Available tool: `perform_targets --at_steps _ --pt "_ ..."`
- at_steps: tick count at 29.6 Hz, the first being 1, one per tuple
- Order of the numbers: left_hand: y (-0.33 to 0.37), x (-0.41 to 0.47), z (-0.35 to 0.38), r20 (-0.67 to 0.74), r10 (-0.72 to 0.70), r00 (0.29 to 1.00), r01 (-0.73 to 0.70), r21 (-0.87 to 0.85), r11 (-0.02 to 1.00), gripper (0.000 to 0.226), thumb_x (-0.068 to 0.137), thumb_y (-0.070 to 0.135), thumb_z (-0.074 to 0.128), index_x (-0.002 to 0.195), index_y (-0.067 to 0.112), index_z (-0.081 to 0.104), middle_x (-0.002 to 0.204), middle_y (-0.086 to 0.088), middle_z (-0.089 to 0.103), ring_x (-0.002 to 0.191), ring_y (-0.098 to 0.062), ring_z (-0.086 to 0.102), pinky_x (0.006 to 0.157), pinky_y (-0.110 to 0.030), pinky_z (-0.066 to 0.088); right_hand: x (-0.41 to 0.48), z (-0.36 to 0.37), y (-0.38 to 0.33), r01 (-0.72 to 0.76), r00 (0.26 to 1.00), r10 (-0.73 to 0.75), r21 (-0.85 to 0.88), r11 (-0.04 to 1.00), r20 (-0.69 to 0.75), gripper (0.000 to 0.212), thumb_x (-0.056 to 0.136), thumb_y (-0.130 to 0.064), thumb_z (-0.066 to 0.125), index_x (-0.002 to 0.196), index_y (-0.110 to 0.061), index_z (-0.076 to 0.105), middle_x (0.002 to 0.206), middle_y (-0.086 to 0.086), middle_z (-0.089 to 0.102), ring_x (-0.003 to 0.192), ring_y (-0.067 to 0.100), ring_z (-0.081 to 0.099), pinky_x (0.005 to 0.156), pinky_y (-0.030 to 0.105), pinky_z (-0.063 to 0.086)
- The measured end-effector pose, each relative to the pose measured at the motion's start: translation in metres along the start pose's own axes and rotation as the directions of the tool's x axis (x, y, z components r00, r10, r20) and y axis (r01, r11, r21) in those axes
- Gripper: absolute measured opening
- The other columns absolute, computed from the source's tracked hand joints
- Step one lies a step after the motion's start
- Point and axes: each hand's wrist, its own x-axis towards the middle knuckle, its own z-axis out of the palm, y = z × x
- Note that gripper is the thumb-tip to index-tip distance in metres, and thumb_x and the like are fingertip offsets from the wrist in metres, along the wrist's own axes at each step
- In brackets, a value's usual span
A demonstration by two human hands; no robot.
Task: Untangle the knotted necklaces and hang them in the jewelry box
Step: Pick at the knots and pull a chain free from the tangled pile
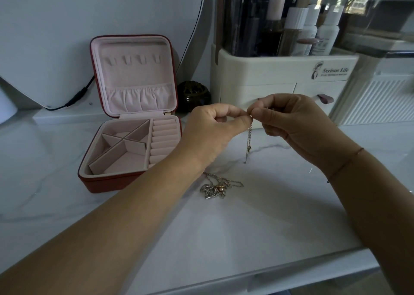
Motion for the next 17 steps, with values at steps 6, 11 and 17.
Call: perform_targets --at_steps 6,11,17 --pt "0.0023 -0.0002 -0.0002 -0.036 -0.013 0.999 0.011 -0.053 0.999 0.008 0.072 0.027 0.073 0.077 0.021 0.072 0.076 -0.008 0.051 0.07 -0.018 0.043 0.066 -0.026 0.039 -0.0012 0.0004 -0.0005 -0.046 0.998 0.047 -0.016 0.999 0.039 0.018 0.071 -0.018 0.069 0.085 -0.006 0.067 0.07 0.011 0.049 0.059 0.016 0.033 0.056 0.023 0.031" --pt "0.0014 0.0007 -0.0014 -0.013 -0.085 0.996 0.083 -0.109 0.991 0.001 0.08 0.018 0.071 0.081 0.019 0.071 0.082 -0.011 0.058 0.078 -0.016 0.051 0.07 -0.017 0.044 -0.0011 0.0017 0.0008 -0.048 0.997 0.049 -0.014 0.999 0.059 0.013 0.072 -0.017 0.069 0.082 -0.008 0.068 0.062 0.004 0.048 0.056 0.014 0.031 0.054 0.022 0.03" --pt "0.0017 -0.0014 0.0012 0.043 -0.132 0.99 0.136 -0.103 0.985 0.01 0.087 0.023 0.062 0.081 0.017 0.068 0.084 -0.003 0.066 0.076 0.005 0.056 0.069 -0.005 0.041 -0.0018 0.0041 0.0012 -0.06 0.995 0.062 -0.032 0.998 0.075 0.007 0.086 -0.004 0.059 0.079 -0.006 0.061 0.053 -0.01 0.048 0.05 0.007 0.035 0.05 0.017 0.031"
